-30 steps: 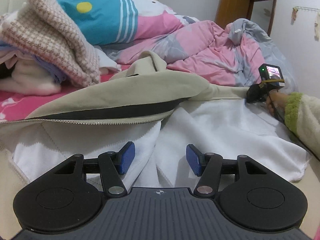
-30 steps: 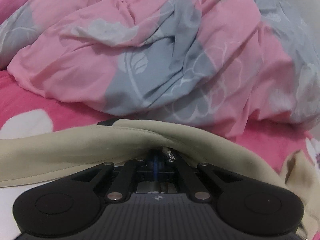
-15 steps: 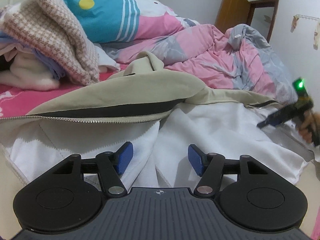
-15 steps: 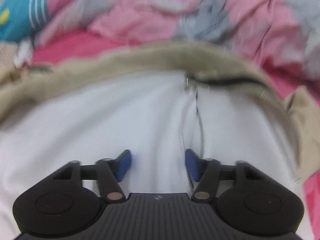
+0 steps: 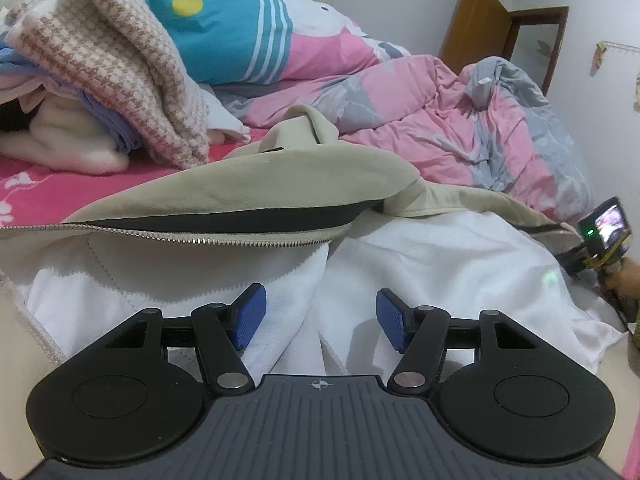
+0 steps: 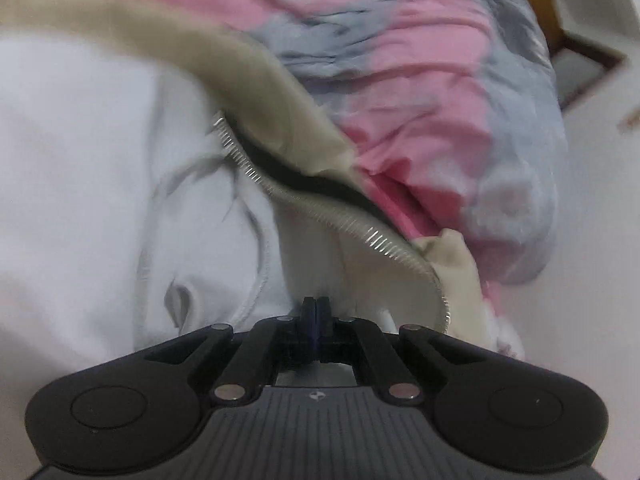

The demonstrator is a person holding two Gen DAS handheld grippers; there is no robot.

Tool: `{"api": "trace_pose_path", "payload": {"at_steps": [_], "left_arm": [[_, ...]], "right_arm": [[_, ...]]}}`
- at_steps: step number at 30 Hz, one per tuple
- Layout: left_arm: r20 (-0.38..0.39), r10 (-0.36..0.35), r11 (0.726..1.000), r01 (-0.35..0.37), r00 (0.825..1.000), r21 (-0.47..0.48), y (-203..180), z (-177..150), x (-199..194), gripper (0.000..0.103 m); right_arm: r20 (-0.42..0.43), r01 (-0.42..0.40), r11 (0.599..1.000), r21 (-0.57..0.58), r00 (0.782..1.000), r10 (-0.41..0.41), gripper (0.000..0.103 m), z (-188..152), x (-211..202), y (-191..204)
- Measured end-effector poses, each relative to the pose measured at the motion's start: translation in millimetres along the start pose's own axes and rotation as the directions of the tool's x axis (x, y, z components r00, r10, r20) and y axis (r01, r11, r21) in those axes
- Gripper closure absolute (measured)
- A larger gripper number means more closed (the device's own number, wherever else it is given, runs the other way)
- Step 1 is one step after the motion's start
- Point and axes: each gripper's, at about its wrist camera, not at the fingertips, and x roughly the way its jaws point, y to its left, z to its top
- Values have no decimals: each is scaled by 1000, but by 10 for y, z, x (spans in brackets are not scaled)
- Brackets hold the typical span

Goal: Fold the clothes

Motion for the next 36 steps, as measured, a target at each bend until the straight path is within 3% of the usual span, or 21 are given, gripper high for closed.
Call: {"api": "trace_pose_path", "payload": {"at_steps": [3, 5, 6, 7, 8, 9, 12, 13, 15, 16, 18, 21, 22, 23, 24, 30, 34, 36], "left_arm": [[-2, -1, 1000, 1, 1000, 1, -3, -7, 7, 41], [-2, -2, 1000, 2, 1000, 1, 1, -8, 6, 41], [-2, -2, 1000, 2, 1000, 0, -1, -7, 6, 41], [-2, -2, 1000, 2, 1000, 0, -2, -5, 5, 41], [-2, -2, 1000, 2, 1000, 0, -1, -3, 5, 41], [-2, -1, 1000, 1, 1000, -1, 1, -2, 5, 41], [-1, -4, 1000, 4, 1000, -10, 16, -8, -1, 41], [-1, -5, 1000, 5, 1000, -12, 18, -9, -1, 41], [-2, -7, 1000, 7, 1000, -13, 18, -9, -1, 41], [-2, -8, 1000, 8, 1000, -13, 19, -9, 0, 40], [-3, -9, 1000, 9, 1000, -11, 19, -8, 3, 39], [-4, -13, 1000, 13, 1000, -11, 25, -8, 7, 38], [-5, -12, 1000, 12, 1000, -11, 24, -7, 9, 38], [-6, -11, 1000, 11, 1000, -9, 21, -5, 10, 38], [-7, -9, 1000, 9, 1000, -7, 17, -4, 11, 38], [-8, -13, 1000, 13, 1000, -14, -3, -6, -1, 37], [-12, -23, 1000, 23, 1000, -16, 6, -2, 4, 35], [-15, -24, 1000, 24, 1000, -15, 5, 0, 8, 34]], "right_arm": [[11, 28, 999, 33, 1000, -28, 103, -73, -24, -80], [59, -132, 989, 71, 990, 128, 99, -60, -313, -79], [76, -240, 970, 42, 969, 236, 96, -84, -445, -37], [88, -347, 938, 3, 934, 345, 86, -114, -572, 14], [82, -412, 908, -77, 905, 418, 77, -187, -688, 118], [57, -428, 889, -164, 895, 441, 75, -267, -758, 233], [-117, -350, 890, -292, 937, 330, 76, -727, -583, 247], [-134, -334, 913, -236, 941, 310, 77, -782, -538, 77], [-172, -210, 963, -168, 968, 181, 75, -773, -494, -231], [-181, -111, 972, -206, 981, 73, 80, -782, -487, -306], [-203, -1, 956, -293, 977, -61, 84, -810, -474, -350], [-116, -65, 970, -236, 993, 38, 83, -665, -720, -285], [-57, -133, 963, -235, 991, 123, 82, -612, -861, -173], [-10, -221, 942, -253, 974, 226, 81, -591, -979, -64], [18, -317, 907, -278, 942, 335, 80, -600, -1069, 45], [-182, -484, 857, -177, 872, 455, 78, -1163, -978, -206], [-266, -330, 926, -185, 924, 276, 77, -1275, -1218, -567], [-248, -263, 938, -226, 947, 206, 77, -1180, -1357, -505]]}}
